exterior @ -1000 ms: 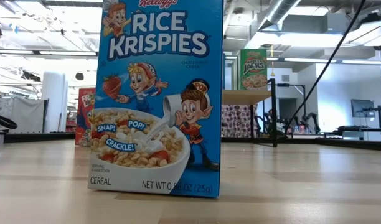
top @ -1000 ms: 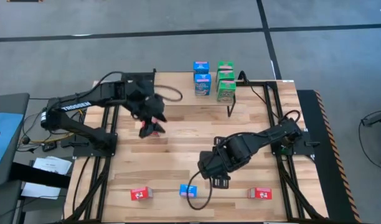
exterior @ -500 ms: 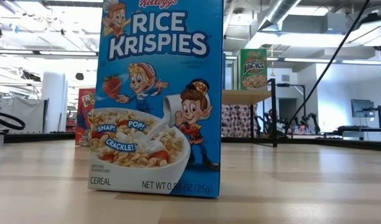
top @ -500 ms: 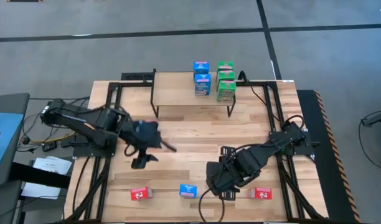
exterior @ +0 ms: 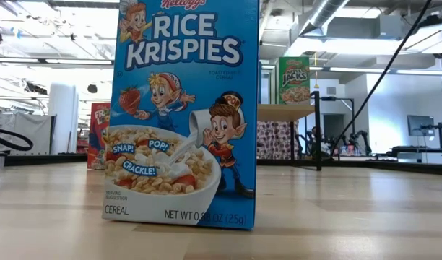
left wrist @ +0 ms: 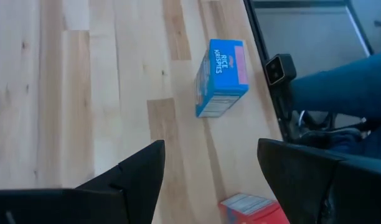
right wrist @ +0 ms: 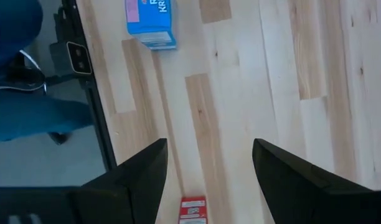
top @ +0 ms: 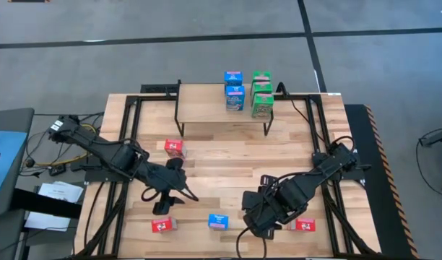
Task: Stack cereal on shelf
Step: Put the blue cereal box on the shelf aligned with the other blue cereal box
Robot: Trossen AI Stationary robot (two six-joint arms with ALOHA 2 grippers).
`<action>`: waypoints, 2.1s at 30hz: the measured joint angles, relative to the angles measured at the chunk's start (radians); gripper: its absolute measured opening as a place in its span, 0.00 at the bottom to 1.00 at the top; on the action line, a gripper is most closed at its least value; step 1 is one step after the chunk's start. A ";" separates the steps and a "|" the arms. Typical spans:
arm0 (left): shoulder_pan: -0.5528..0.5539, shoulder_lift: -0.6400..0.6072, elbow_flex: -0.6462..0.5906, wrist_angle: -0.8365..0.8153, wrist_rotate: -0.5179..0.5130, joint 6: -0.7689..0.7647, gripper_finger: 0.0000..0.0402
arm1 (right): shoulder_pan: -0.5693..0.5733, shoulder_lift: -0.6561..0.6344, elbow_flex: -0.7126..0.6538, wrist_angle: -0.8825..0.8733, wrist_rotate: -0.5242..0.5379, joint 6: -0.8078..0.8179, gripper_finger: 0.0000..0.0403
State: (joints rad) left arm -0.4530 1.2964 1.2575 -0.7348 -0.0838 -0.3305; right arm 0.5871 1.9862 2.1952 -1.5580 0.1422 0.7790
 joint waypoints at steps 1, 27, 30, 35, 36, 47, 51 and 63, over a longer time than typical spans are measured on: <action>-0.002 0.000 0.000 0.000 0.000 -0.022 0.60 | 0.000 0.000 0.000 -0.001 -0.001 0.000 0.65; 0.031 0.000 0.001 0.044 0.238 -0.042 0.66 | 0.001 0.000 0.000 -0.002 -0.010 -0.027 0.65; 0.032 0.000 0.001 0.046 0.263 -0.014 0.70 | 0.001 0.000 0.000 -0.002 -0.010 -0.028 0.65; 0.031 0.000 0.001 0.071 0.204 -0.013 0.73 | 0.001 0.000 0.000 -0.002 -0.010 -0.027 0.65; 0.032 0.000 0.001 0.083 0.197 -0.017 0.73 | 0.001 0.000 0.000 -0.002 -0.010 -0.027 0.65; 0.014 0.043 0.003 0.197 0.092 -0.003 0.73 | 0.001 0.000 0.000 -0.006 -0.010 -0.030 0.65; -0.006 0.098 0.003 0.205 0.029 -0.005 0.73 | 0.000 -0.001 0.000 -0.009 -0.010 -0.031 0.65; -0.037 0.257 0.002 0.296 -0.032 0.056 0.73 | 0.000 -0.001 0.000 -0.005 -0.010 -0.031 0.65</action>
State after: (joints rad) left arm -0.4899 1.5539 1.2598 -0.4387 -0.1161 -0.2747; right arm 0.5869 1.9854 2.1952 -1.5633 0.1326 0.7484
